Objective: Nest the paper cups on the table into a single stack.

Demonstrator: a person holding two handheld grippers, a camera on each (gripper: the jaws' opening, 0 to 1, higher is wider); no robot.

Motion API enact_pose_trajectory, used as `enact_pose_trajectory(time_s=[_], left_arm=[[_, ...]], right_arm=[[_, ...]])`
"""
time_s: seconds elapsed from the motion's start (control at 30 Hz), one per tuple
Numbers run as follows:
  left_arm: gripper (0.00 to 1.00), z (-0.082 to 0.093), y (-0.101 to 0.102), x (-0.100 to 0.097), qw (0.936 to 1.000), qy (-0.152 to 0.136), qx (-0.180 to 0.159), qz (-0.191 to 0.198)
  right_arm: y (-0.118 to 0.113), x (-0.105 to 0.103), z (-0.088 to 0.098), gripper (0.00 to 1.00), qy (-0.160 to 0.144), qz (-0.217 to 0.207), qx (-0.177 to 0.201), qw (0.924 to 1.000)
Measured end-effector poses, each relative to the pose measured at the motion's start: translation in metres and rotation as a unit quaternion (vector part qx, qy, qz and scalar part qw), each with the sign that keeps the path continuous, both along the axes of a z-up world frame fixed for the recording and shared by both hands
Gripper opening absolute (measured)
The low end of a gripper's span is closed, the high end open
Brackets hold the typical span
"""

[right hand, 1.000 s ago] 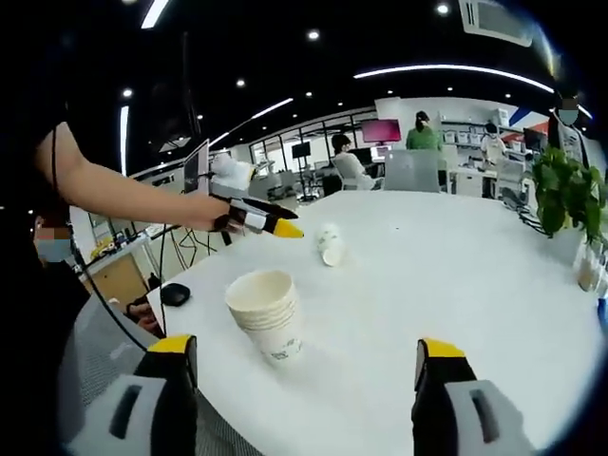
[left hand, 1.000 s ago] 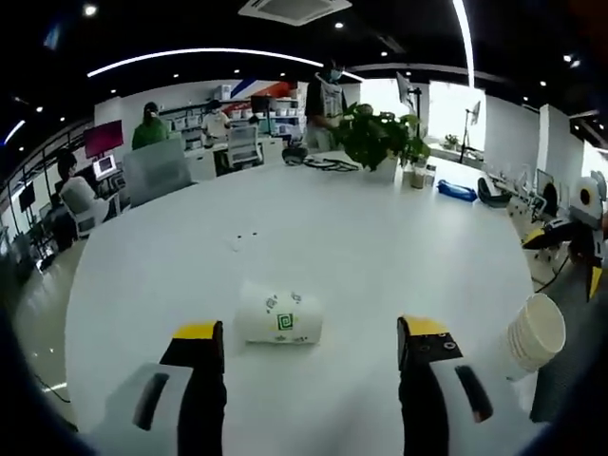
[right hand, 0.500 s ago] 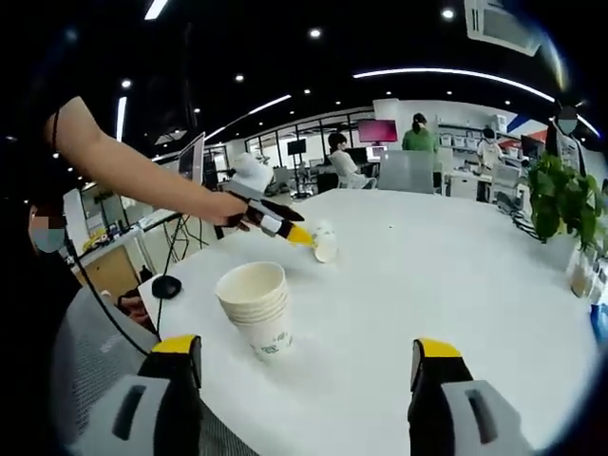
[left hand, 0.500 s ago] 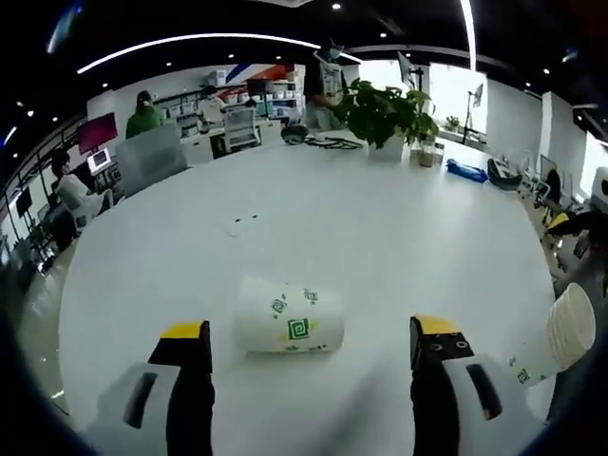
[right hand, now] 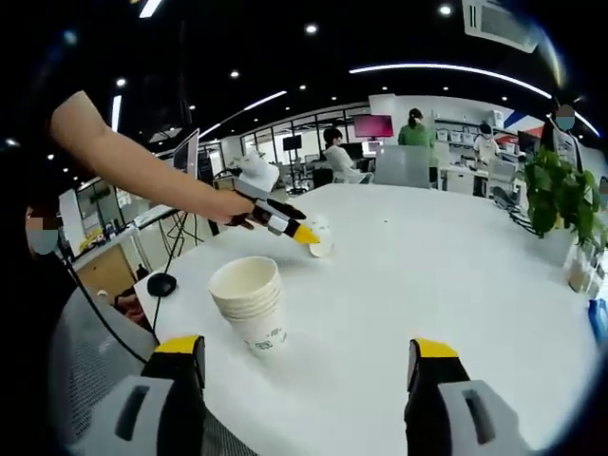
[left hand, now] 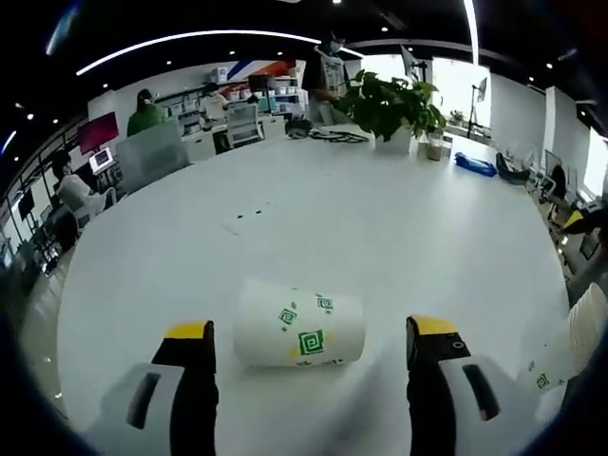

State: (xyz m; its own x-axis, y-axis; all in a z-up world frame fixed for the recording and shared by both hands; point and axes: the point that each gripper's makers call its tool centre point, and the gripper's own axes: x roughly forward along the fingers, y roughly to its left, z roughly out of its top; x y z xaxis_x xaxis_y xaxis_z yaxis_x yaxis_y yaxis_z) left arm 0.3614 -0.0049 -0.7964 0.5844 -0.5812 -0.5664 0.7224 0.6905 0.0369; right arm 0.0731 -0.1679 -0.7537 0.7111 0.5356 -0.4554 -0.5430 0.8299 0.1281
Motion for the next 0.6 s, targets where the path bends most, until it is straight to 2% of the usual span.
enact_pose_trajectory(time_s=[0.27, 0.43, 0.53, 0.6], left_arm=[[0.7, -0.011, -0.007, 0.003, 0.9998, -0.003, 0.015, -0.012], [0.62, -0.008, -0.006, 0.003, 0.9993, -0.014, 0.026, -0.023], [0.62, -0.008, -0.006, 0.0, 0.9987, -0.02, 0.038, -0.027], [0.65, -0.011, -0.004, 0.003, 0.9986, -0.02, 0.044, -0.023]], right_arm=[[-0.004, 0.002, -0.002, 0.86, 0.006, -0.012, -0.005, 0.9999], [-0.005, 0.002, -0.003, 0.85, 0.007, -0.011, -0.008, 0.9999], [-0.005, 0.001, -0.004, 0.85, 0.007, -0.011, -0.01, 0.9999], [-0.006, 0.001, -0.004, 0.85, 0.007, -0.011, -0.011, 0.9999]])
